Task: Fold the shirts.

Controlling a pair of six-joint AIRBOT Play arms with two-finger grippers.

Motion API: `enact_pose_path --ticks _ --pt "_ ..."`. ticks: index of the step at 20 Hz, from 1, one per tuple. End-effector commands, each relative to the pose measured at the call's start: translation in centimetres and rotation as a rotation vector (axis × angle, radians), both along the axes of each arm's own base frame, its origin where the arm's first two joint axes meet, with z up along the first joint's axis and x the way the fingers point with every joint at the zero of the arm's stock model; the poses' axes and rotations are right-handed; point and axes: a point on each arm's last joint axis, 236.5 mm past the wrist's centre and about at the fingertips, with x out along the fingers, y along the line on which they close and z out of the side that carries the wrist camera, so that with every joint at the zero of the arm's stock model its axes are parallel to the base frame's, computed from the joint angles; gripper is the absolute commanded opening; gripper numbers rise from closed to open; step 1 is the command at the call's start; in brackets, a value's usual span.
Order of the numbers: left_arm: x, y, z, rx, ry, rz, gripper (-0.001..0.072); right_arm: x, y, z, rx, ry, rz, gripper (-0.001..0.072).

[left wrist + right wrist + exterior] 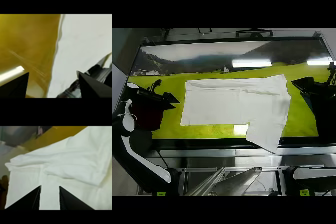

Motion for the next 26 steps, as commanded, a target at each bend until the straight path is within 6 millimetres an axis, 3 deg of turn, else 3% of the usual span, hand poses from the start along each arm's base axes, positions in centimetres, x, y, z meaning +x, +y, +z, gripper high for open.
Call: enact_pose_path --ticks 1,4,5,6,7,8,9,10,11,12,16,18,20,22,24,26 --pt "-5.3 -2.7 -2.6 -0.011 0.074 -0.030 0.0541 -3.9 2.3 2.2 0.026 0.008 0.088 0.0286" --pt "-7.6 -6.0 -2.3 -0.039 0.118 -0.083 0.0537 -7.3 2.7 3.1 0.012 0.062 0.086 0.0286" --pt "-8.3 -6.9 -2.0 -0.038 0.123 -0.106 0.0492 -8.7 2.2 3.1 -0.030 0.099 0.077 0.0284" --pt "-8.9 -7.8 -1.6 -0.033 0.117 -0.128 0.0275 -10.0 1.2 2.9 -0.097 0.139 0.056 0.0284" --pt "-9.2 -8.2 -1.2 -0.014 0.103 -0.154 0.0200 -11.5 -0.6 2.3 -0.193 0.205 0.001 0.0283" --pt "-9.0 -8.6 -0.6 -0.003 0.078 -0.166 0.0078 -13.1 -3.1 1.4 -0.307 0.292 -0.085 0.0282" --pt "-8.5 -8.8 0.0 0.017 0.041 -0.171 0.0000 -14.7 -5.2 0.6 -0.397 0.377 -0.176 0.0283" --pt "-7.7 -8.9 0.5 0.041 -0.005 -0.159 -0.0001 -16.5 -6.9 -0.3 -0.458 0.463 -0.274 0.0300" --pt "-6.8 -8.8 1.0 0.066 -0.052 -0.145 -0.0001 -18.0 -7.5 -1.3 -0.472 0.529 -0.329 0.0439" --pt "-6.1 -8.6 1.5 0.086 -0.091 -0.130 -0.0001 -19.2 -7.1 -2.7 -0.465 0.574 -0.341 0.0525" --pt "-5.4 -8.5 2.6 0.101 -0.136 -0.118 0.0000 -23.3 -1.5 -10.9 -0.255 0.753 -0.303 0.0513" --pt "-5.8 -8.6 2.7 0.092 -0.125 -0.127 0.0001 -24.6 1.9 -13.9 -0.143 0.765 -0.262 0.0491" --pt "-6.0 -8.8 2.9 0.081 -0.117 -0.134 0.0000 -24.8 4.3 -15.5 -0.068 0.727 -0.236 0.0491" --pt "-6.0 -8.8 2.8 0.082 -0.119 -0.131 0.0000 -25.4 5.3 -16.8 -0.035 0.740 -0.216 0.0491" --pt "-5.9 -8.8 2.8 0.083 -0.120 -0.130 0.0000 -25.1 6.5 -16.9 0.023 0.728 -0.173 0.0490" --pt "-5.9 -8.7 2.8 0.084 -0.121 -0.128 0.0000 -24.0 7.3 -16.6 0.074 0.691 -0.159 0.0412"
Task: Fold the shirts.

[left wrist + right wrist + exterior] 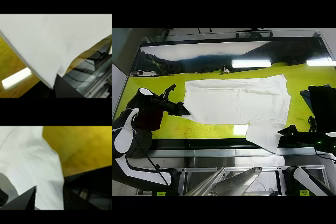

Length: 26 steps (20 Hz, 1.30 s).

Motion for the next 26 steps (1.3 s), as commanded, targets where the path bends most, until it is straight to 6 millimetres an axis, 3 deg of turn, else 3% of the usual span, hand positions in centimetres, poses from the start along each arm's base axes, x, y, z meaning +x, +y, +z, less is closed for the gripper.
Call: enact_pose_path --ticks 1,3,4,5,6,7,11,13,15,18,20,23,26 --pt "0.1 0.0 0.0 0.000 -0.003 0.002 0.0000 1.3 1.3 -0.5 0.058 -0.077 -0.005 0.0357" --pt "0.1 0.0 0.0 0.001 -0.005 0.004 -0.0001 2.7 1.9 0.1 0.096 -0.129 -0.020 0.0327" --pt "0.1 0.0 0.0 0.001 -0.004 0.004 0.0000 3.4 2.0 0.7 0.106 -0.163 -0.014 0.0146" --pt "0.0 0.0 0.0 0.000 -0.002 0.001 0.0000 4.0 1.9 1.5 0.114 -0.188 -0.003 0.0081" --pt "-0.1 0.4 0.0 0.002 0.003 0.004 0.0000 4.7 1.7 2.5 0.120 -0.216 0.017 0.0073" --pt "-0.1 0.9 0.0 0.004 0.011 0.016 0.0000 5.2 1.3 3.6 0.122 -0.238 0.032 0.0017" --pt "-0.6 3.0 0.4 -0.019 0.043 0.063 0.0000 4.9 -1.0 4.1 0.013 -0.170 0.071 0.0017" --pt "-0.8 3.2 0.6 -0.026 0.050 0.067 0.0000 5.2 -0.4 4.8 0.041 -0.189 0.072 0.0017" --pt "-1.0 3.0 0.7 -0.035 0.060 0.057 0.0000 6.3 1.1 7.0 0.118 -0.276 0.084 0.0017" --pt "-0.4 2.1 1.8 -0.065 0.040 0.043 0.0008 10.4 1.8 12.4 0.203 -0.452 0.049 0.0017" --pt "1.2 1.2 4.0 -0.113 -0.033 0.020 0.0029 13.7 1.7 15.4 0.191 -0.547 0.049 0.0017" --pt "5.9 1.8 7.1 -0.093 -0.214 0.048 0.0028 19.2 1.4 18.2 0.167 -0.635 0.049 0.0017" --pt "10.0 3.1 7.9 -0.053 -0.313 0.080 0.0028 25.1 0.1 18.4 0.156 -0.657 0.036 0.0017"
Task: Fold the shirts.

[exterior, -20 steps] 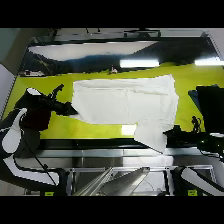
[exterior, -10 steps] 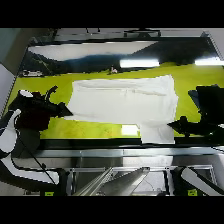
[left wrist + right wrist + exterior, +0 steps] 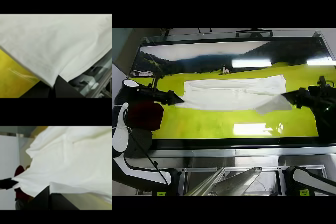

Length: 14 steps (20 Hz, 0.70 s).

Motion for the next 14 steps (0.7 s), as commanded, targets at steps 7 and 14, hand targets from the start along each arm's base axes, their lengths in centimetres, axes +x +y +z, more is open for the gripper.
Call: enact_pose_path --ticks 7,14 --pt "11.9 -1.0 -5.3 0.042 -0.152 0.034 0.0029 13.6 -1.5 -6.7 -0.040 -0.009 -0.042 0.0048" --pt "18.1 1.6 -4.5 -0.048 -0.171 0.229 0.0246 14.7 -4.0 -10.1 -0.133 -0.009 -0.102 0.0160"
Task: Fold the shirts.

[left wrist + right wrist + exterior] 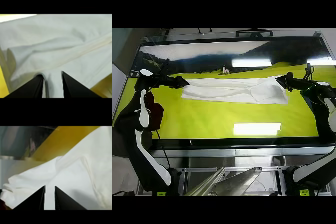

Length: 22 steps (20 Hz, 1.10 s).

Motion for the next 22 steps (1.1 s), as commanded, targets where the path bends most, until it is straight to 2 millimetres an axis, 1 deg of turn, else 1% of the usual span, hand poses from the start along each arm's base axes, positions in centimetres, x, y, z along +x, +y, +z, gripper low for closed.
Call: enact_pose_path --ticks 1,3,4,5,6,8,10,11,13,14,15,16,17,19,22 --pt "3.1 1.4 2.6 -0.132 -0.027 0.137 0.0246 0.3 -0.9 -1.4 -0.055 0.001 -0.008 0.0163" --pt "4.0 1.5 4.9 -0.258 -0.054 0.200 0.0246 0.2 -0.9 -1.5 -0.064 0.003 -0.003 0.0165" --pt "4.4 1.3 5.6 -0.310 -0.062 0.222 0.0246 0.2 -0.9 -1.5 -0.063 0.004 -0.003 0.0198" --pt "4.7 1.2 5.8 -0.334 -0.064 0.238 0.0246 0.2 -0.9 -1.5 -0.063 0.004 -0.003 0.0302" --pt "5.0 0.9 5.6 -0.327 -0.067 0.243 0.0245 0.2 -0.9 -1.5 -0.062 0.004 0.000 0.0303" --pt "5.3 1.1 5.8 -0.324 -0.079 0.254 0.0246 -0.3 -0.9 -1.4 -0.057 0.007 0.018 0.0305" --pt "4.9 1.4 7.0 -0.328 -0.091 0.221 0.0246 -1.4 -1.9 -1.2 -0.094 0.011 0.048 0.0481" --pt "4.6 2.0 7.8 -0.331 -0.100 0.205 0.0246 -2.0 -2.8 -0.9 -0.114 0.015 0.058 0.0500" --pt "4.3 4.0 9.8 -0.329 -0.132 0.208 0.0246 -3.6 -4.7 -0.5 -0.157 0.031 0.084 0.0504" --pt "4.0 4.9 10.6 -0.327 -0.143 0.217 0.0245 -4.4 -5.4 -0.8 -0.187 0.044 0.104 0.0532" --pt "3.6 5.8 11.5 -0.323 -0.151 0.231 0.0244 -5.2 -6.1 -1.5 -0.219 0.076 0.117 0.0689" --pt "3.1 6.5 12.1 -0.323 -0.151 0.240 0.0201 -6.0 -6.3 -2.3 -0.237 0.116 0.131 0.0712" --pt "2.4 6.9 12.7 -0.322 -0.151 0.233 -0.0005 -6.7 -6.4 -3.3 -0.259 0.159 0.144 0.0712" --pt "1.1 7.2 14.0 -0.315 -0.158 0.198 -0.0001 -7.1 -6.2 -4.5 -0.275 0.195 0.162 0.0712" --pt "0.3 7.0 16.2 -0.303 -0.191 0.170 -0.0002 -7.2 -5.7 -5.3 -0.266 0.208 0.171 0.0711"
